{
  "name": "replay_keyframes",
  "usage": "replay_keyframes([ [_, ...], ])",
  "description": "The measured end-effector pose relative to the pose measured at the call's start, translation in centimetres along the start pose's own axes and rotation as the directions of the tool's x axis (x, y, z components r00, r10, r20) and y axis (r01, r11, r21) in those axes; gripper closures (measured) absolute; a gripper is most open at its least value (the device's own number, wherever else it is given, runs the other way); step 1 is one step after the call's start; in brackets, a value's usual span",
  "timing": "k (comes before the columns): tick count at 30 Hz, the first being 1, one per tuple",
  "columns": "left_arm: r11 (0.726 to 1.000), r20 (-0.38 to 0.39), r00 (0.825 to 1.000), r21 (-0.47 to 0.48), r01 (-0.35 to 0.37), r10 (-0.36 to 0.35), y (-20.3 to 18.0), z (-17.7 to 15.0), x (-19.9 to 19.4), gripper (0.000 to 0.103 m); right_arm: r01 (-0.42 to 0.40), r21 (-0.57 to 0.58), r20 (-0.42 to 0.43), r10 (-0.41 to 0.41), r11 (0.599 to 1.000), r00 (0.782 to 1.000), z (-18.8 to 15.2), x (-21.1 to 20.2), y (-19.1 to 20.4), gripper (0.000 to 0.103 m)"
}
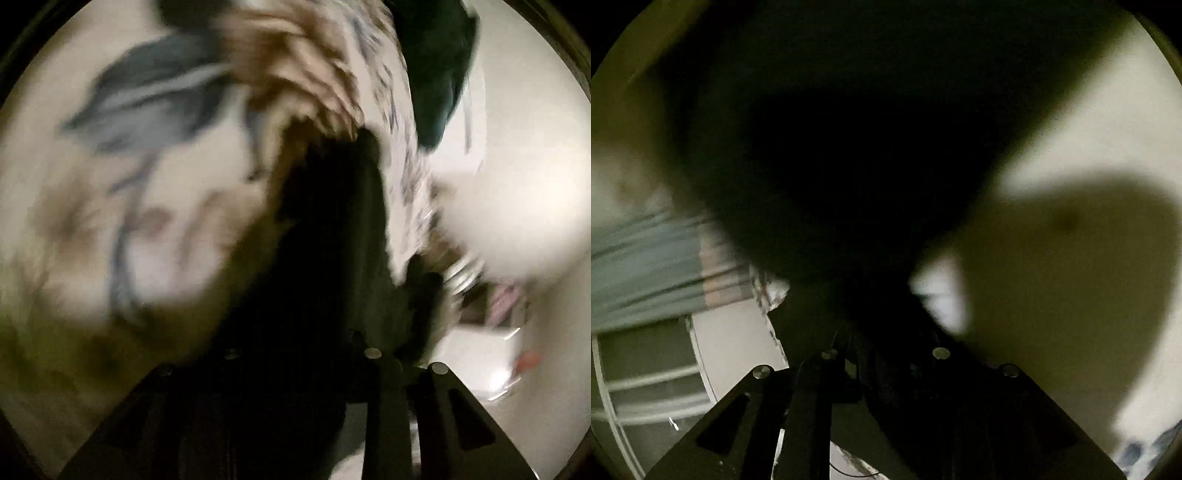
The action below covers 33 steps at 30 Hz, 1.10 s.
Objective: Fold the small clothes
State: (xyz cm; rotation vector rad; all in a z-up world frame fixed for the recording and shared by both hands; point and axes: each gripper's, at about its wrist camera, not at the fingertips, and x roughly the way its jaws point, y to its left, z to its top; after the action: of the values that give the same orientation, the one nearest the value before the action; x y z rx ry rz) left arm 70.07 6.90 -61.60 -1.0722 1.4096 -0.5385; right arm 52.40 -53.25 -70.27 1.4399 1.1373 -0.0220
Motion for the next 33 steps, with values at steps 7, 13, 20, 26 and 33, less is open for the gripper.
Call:
replay_keyframes([
  [7,0.997,0.129,0.989,0.039,0.065,-0.069,-2.6,-3.7,-7.8,0.027,0.214,-0.188,0.199,-0.176,0.959,0.964,-3.2,-4.8,5.2,0.001],
  [13,0.983,0.282,0.951,0.097,-0.158,0.125,-3.0,-13.6,-12.6,0.022,0.353,-0.181,0.309,-0.287,0.918,0.907,-11.5,-11.6,3.9,0.000],
  [20,0.997,0.264,0.963,-0.066,-0.027,0.043,0.5,-17.8,-5.9,0.022,0.063,0.055,0.167,-0.072,0.996,0.983,-18.3,-2.2,-4.1,0.000],
  [26,0.989,0.323,0.937,-0.100,-0.107,0.134,0.4,-16.6,-2.5,0.008,-0.105,0.037,0.262,0.092,0.994,0.961,-16.2,1.1,-4.2,0.000],
  [33,0.967,0.351,0.903,-0.145,-0.210,0.249,-0.9,-16.5,-1.8,0.003,-0.235,-0.007,0.219,0.231,0.972,0.948,-16.6,1.7,-3.3,0.000],
])
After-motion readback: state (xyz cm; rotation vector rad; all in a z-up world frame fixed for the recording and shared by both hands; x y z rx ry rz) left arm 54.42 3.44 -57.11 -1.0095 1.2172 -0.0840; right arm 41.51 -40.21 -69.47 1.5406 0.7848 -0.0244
